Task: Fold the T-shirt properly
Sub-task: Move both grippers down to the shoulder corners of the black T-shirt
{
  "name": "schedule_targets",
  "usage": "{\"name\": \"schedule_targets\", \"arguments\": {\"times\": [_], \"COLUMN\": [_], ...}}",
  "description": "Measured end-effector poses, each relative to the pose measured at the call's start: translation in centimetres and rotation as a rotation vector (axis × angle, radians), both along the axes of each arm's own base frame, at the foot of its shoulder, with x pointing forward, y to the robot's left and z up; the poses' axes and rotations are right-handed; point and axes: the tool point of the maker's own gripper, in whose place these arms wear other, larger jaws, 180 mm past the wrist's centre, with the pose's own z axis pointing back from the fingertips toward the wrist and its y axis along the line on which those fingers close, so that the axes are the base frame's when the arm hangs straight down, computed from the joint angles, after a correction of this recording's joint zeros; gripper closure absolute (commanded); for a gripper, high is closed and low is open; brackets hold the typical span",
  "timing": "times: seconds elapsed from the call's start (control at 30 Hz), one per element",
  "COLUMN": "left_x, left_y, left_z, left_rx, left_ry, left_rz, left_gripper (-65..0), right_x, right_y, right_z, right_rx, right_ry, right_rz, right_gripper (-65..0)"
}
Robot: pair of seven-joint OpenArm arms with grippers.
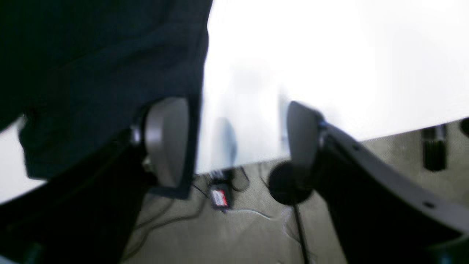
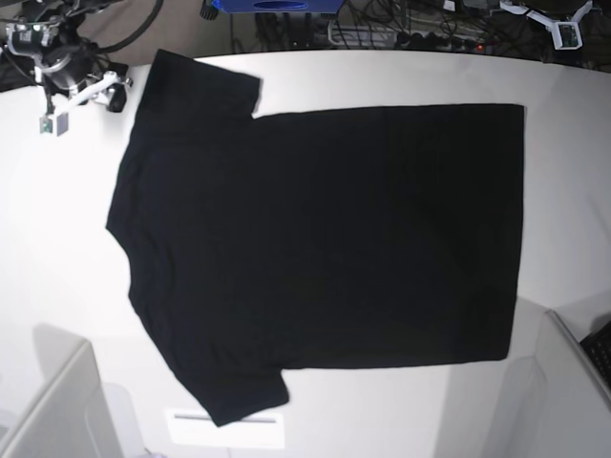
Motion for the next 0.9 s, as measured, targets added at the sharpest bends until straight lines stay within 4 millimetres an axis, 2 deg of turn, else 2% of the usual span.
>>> {"name": "schedule_targets", "arguments": {"times": [0.1, 0.13, 0.17, 0.23, 0.37, 0.43, 0.53, 0.6, 0.77, 0.83, 0.9], "left_x": [0.8, 0.8, 0.8, 1.1, 1.7, 2.8, 3.9, 4.1, 5.1, 4.5, 1.9], "left_y": [0.0, 0.0, 0.0, -0.2, -1.6, -0.9, -1.5, -1.8, -1.4, -1.7, -0.8], "left_z": [0.1, 0.1, 0.1, 0.0, -1.1, -0.9, -0.6, -1.2, -0.9, 0.3, 0.8], "left_rx": [-0.004, -0.002, -0.012, -0.094, -0.304, -0.325, -0.348, -0.368, -0.352, -0.336, -0.308], "left_ry": [-0.022, -0.022, -0.026, -0.067, -0.051, -0.064, -0.079, -0.066, -0.091, -0.080, 0.018], "left_rz": [0.002, 0.000, 0.007, 0.062, 0.080, 0.087, 0.014, 0.015, 0.009, 0.001, 0.052], "left_gripper": [-31.8, -38.0, -40.6, -37.8, -27.2, -22.7, -21.6, -21.6, -21.7, -21.7, -21.7], "right_x": [-0.4, -0.5, -0.4, -0.3, -0.2, 0.5, 1.2, 1.4, 1.3, 1.2, 1.1], "right_y": [1.0, 1.2, 1.4, 1.7, 2.1, 2.1, 2.4, 2.5, 2.6, 2.7, 2.8], "right_z": [-1.9, -2.4, -2.9, -3.4, -4.2, -4.3, -4.6, -4.7, -4.7, -4.8, -4.8], "right_rx": [0.055, 0.077, 0.095, 0.120, 0.153, 0.164, 0.195, 0.212, 0.214, 0.218, 0.222], "right_ry": [0.036, 0.043, 0.045, 0.047, 0.056, 0.038, 0.012, 0.001, 0.004, 0.014, 0.023], "right_rz": [0.037, 0.031, 0.025, 0.018, 0.009, 0.007, -0.003, -0.006, -0.003, 0.002, 0.006], "right_gripper": [-40.2, -40.2, -40.2, -40.2, -40.1, -40.1, -40.1, -40.1, -40.1, -39.2, -38.3]}}
